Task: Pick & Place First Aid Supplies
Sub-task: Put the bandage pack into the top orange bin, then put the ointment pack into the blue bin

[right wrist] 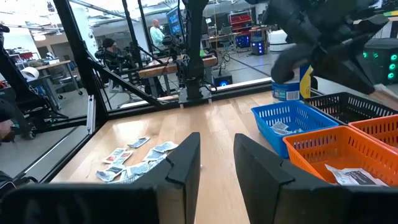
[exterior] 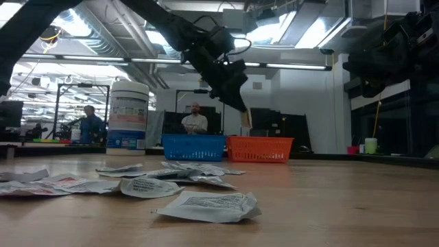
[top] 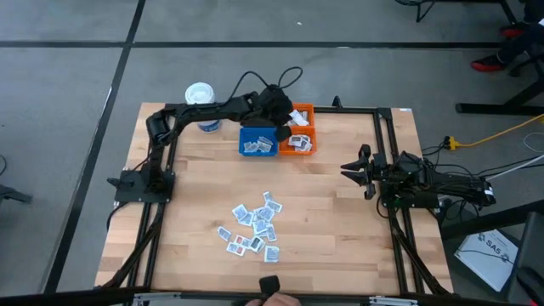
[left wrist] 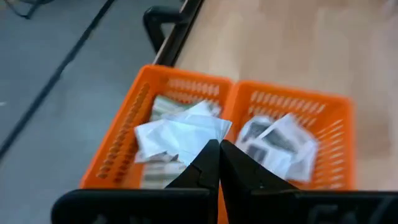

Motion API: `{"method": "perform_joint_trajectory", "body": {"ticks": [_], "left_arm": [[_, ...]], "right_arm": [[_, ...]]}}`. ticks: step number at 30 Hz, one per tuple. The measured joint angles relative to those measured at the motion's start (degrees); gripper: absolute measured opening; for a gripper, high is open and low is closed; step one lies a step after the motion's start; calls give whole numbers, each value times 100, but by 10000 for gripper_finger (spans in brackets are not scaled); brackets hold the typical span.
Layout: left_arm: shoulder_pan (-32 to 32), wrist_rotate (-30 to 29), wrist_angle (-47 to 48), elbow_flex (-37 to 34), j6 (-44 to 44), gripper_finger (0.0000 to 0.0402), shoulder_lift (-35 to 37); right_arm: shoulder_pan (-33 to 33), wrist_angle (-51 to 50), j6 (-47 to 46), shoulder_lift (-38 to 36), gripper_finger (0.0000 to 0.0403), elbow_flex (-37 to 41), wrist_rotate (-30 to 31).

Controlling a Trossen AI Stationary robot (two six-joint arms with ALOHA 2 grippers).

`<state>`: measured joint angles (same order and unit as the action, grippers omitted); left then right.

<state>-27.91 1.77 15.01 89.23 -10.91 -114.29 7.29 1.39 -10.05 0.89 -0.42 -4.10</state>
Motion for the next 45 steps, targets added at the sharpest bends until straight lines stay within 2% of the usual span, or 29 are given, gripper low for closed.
{"method": "perform_joint_trajectory", "body": {"ticks": [9, 21, 28, 34, 45], "left_arm": [[-37, -767, 0, 15, -947, 43, -75], [-40, -676, -200, 15, -984, 141, -73], [-38, -673, -197, 14, -953, 182, -73], [-38, -678, -199, 13, -810, 195, -73], [-38, -665, -102, 13, -528, 189, -71]], "right_arm": [[0, 0, -2, 0, 100, -1, 0], [-2, 0, -1, 1, 100, 2, 2], [-2, 0, 1, 1, 100, 1, 0], [-1, 0, 0, 0, 100, 1, 1], [-1, 0, 1, -1, 100, 1, 1]]}}
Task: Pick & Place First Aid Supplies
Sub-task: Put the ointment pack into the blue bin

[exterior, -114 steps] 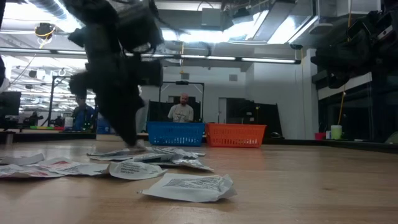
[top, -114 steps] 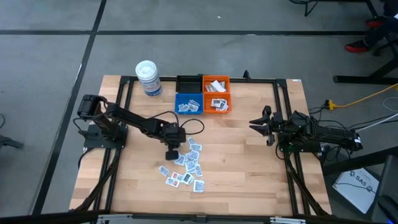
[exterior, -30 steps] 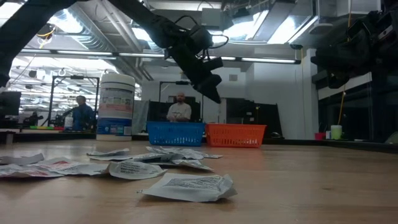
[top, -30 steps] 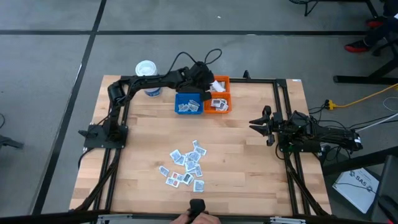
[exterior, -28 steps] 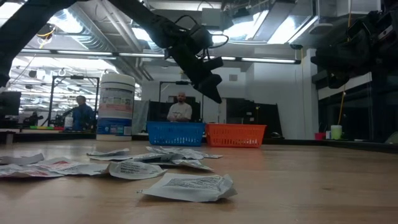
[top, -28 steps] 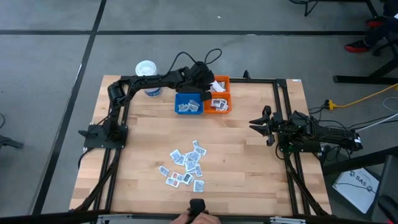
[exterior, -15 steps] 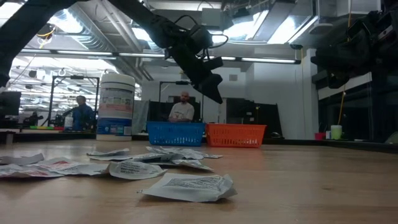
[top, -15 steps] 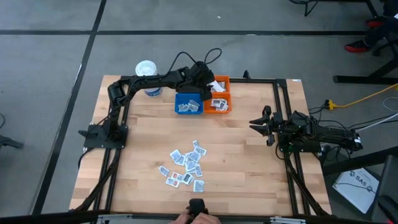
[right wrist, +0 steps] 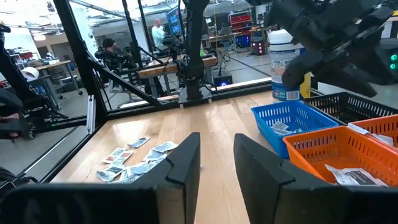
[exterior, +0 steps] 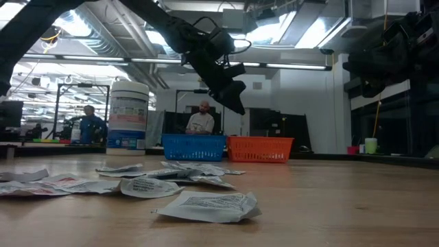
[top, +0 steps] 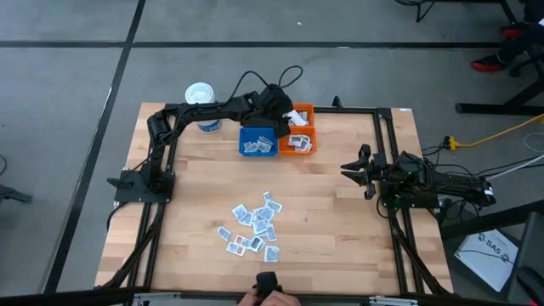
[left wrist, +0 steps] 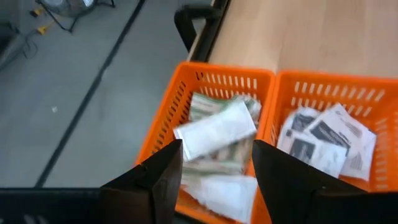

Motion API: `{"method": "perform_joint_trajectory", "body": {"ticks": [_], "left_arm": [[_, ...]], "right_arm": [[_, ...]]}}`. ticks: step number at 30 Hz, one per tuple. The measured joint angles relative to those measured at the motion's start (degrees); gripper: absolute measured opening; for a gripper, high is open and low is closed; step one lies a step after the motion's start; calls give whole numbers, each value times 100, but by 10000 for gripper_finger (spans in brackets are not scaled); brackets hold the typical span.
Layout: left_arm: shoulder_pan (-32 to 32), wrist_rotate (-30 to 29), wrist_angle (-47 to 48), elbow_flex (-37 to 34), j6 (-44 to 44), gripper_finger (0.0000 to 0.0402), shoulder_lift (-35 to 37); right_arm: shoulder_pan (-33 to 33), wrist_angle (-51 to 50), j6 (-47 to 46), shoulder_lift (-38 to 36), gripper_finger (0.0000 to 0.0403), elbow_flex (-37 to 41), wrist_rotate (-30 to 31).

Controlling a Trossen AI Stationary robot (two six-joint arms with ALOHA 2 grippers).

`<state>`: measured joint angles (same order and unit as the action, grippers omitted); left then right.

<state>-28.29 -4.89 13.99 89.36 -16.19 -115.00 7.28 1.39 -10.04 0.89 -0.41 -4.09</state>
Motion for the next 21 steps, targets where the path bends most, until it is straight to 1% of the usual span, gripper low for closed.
{"method": "perform_joint_trajectory", "body": {"ticks": [7, 9, 13, 21], "left_arm": [[0, 20, 752, -5, 195, 187, 13], [0, 155, 929, -13, 197, 186, 81], [25, 460, 1089, -13, 276, 186, 279], [237, 472, 1297, -13, 350, 186, 679]], "right_arm": [[0, 0, -2, 0, 100, -1, 1], [0, 0, 0, 0, 100, -1, 1], [0, 0, 0, 0, 100, -1, 1], [-1, 0, 0, 0, 100, -2, -1]]}}
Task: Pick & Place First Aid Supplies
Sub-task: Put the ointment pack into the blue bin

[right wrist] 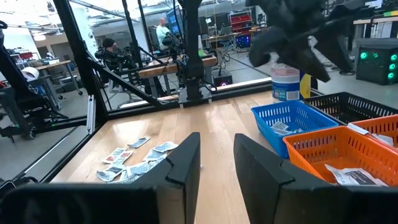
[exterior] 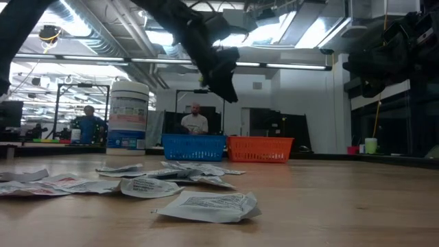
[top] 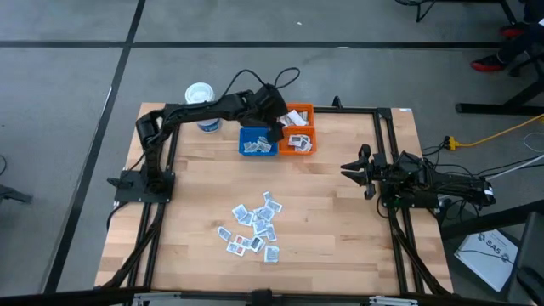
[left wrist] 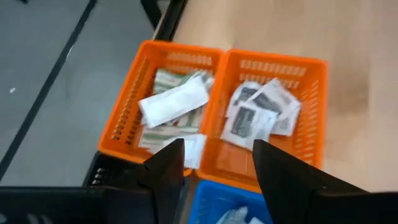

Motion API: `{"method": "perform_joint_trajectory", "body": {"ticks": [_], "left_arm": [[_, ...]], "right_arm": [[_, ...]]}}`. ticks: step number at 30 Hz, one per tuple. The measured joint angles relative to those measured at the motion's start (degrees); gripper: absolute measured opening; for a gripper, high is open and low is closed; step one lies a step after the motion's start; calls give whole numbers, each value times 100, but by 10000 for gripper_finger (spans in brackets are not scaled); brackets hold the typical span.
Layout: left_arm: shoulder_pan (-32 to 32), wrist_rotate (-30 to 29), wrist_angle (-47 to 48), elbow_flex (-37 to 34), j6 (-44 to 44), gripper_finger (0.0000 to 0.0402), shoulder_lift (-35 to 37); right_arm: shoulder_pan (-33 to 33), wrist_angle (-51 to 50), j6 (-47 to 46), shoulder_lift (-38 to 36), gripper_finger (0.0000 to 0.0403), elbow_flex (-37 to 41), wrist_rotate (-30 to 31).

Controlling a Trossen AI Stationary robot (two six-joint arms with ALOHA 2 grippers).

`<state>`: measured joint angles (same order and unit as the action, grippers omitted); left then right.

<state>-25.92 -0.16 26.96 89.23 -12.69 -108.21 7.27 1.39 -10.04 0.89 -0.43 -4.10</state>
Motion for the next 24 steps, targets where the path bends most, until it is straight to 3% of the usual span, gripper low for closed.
{"method": "perform_joint_trajectory", "body": {"ticks": [10, 24], "left_arm": [[1057, 170, 460, 2, -1, 186, 58], [3395, 137, 1947, 4, 5, 186, 587]], "right_arm": [[2, 0, -2, 0, 100, 0, 2], [1, 0, 0, 2, 100, 1, 1]]}}
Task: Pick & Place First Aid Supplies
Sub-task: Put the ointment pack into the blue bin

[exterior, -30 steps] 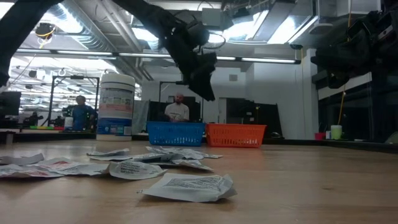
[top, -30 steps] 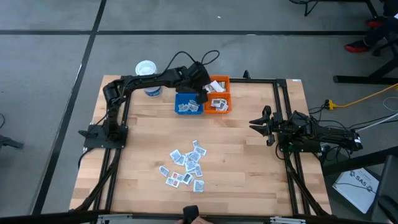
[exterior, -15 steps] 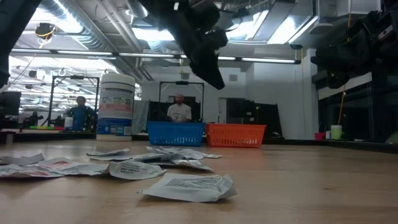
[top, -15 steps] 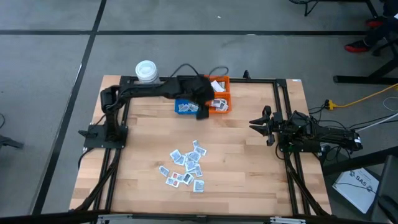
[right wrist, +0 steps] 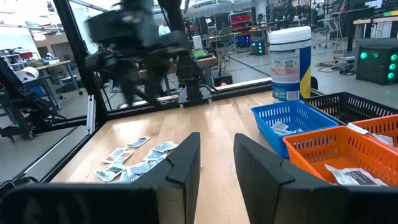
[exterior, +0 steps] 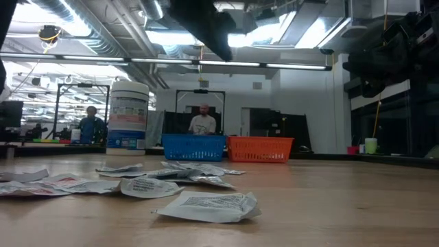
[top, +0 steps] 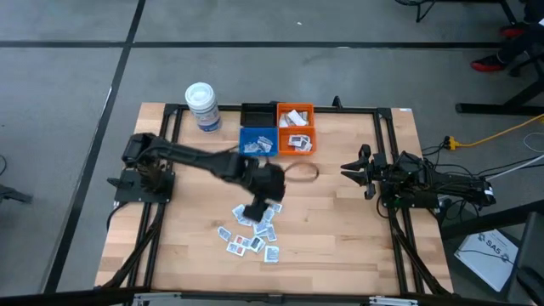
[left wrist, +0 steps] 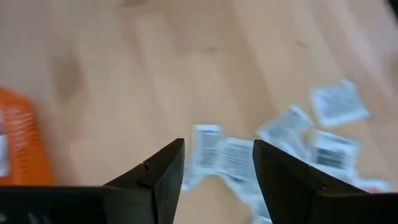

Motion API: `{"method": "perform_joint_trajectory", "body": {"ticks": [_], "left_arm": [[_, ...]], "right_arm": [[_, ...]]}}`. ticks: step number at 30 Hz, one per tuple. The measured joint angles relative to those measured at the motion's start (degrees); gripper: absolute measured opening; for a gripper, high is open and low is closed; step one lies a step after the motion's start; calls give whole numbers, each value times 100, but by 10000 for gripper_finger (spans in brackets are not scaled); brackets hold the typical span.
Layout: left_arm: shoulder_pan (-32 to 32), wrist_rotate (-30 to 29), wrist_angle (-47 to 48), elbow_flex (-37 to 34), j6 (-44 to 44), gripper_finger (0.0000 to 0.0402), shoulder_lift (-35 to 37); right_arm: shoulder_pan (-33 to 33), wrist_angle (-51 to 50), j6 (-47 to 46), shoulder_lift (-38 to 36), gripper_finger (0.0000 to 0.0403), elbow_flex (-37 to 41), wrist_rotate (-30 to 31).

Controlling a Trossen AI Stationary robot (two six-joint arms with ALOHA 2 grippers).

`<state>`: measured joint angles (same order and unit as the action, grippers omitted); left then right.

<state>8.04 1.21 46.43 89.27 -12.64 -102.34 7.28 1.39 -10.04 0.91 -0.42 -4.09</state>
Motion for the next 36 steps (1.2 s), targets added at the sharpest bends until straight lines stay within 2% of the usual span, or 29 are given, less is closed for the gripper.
{"method": "perform_joint_trajectory", "body": {"ticks": [6, 14, 21, 26, 28, 33, 36], "left_arm": [[887, -4, 772, 0, -265, 186, 174], [1599, 27, 1602, -105, -187, 186, 267], [2190, 28, 1240, -1297, 287, 186, 662], [2512, -1, 333, -2335, 635, 186, 1054], [2570, 3, -181, -2707, 1060, 186, 1118], [2515, -29, -861, -3185, 3500, 186, 1150], [2545, -228, -1127, -3270, 4417, 186, 1150]], "right_arm": [[0, 0, -1, -1, 100, 1, 1], [1, 0, 0, -1, 100, 0, -1], [1, 0, 0, -2, 100, -1, 1], [0, 0, -1, -2, 100, 1, -1], [-1, 0, -2, -1, 100, 1, 0], [-1, 0, -2, -2, 100, -1, 1], [0, 0, -2, -1, 100, 1, 0]]}}
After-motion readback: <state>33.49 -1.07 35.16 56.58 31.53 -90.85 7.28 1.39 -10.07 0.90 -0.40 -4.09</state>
